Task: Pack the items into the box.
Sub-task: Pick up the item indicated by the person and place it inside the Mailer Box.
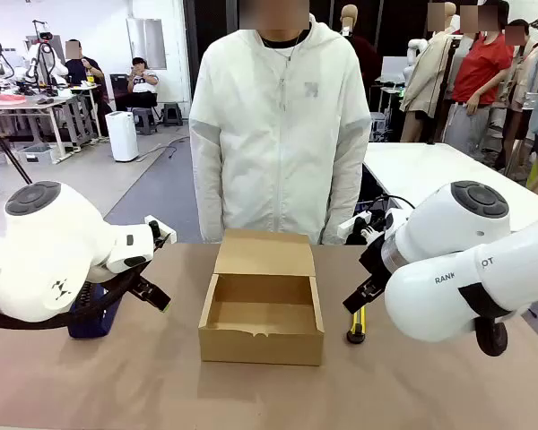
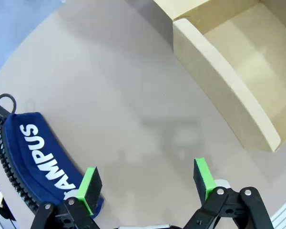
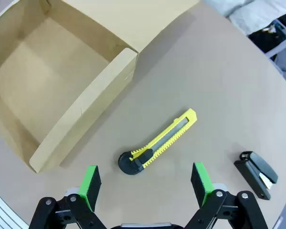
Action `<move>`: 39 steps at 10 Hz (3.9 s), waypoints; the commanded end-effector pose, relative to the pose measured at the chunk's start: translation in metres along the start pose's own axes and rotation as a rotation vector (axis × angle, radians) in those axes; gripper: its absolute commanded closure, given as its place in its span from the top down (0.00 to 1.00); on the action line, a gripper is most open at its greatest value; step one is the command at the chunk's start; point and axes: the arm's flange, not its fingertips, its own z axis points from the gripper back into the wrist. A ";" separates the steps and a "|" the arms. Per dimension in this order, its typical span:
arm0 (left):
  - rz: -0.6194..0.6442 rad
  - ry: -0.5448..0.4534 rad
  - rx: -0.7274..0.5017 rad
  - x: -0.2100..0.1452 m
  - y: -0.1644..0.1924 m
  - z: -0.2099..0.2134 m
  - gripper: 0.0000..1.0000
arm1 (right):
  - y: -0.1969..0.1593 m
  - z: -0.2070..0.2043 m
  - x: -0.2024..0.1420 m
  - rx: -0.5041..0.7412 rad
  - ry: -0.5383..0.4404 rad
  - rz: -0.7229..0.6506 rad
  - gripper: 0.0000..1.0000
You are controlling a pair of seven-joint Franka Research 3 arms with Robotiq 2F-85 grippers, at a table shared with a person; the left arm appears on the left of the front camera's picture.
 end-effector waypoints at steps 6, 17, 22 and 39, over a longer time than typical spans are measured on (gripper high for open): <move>0.000 0.000 0.000 0.000 0.000 0.000 1.00 | 0.000 0.000 0.000 0.000 0.000 0.000 1.00; 0.446 0.088 -0.310 0.050 0.021 0.053 1.00 | -0.067 0.058 0.041 0.471 0.159 -0.477 1.00; 1.018 -0.373 -0.688 -0.039 0.171 0.200 1.00 | -0.204 0.161 -0.038 0.878 -0.080 -0.914 1.00; 1.366 -0.574 -0.600 -0.201 0.243 0.258 1.00 | -0.289 0.187 -0.206 0.816 -0.284 -1.375 1.00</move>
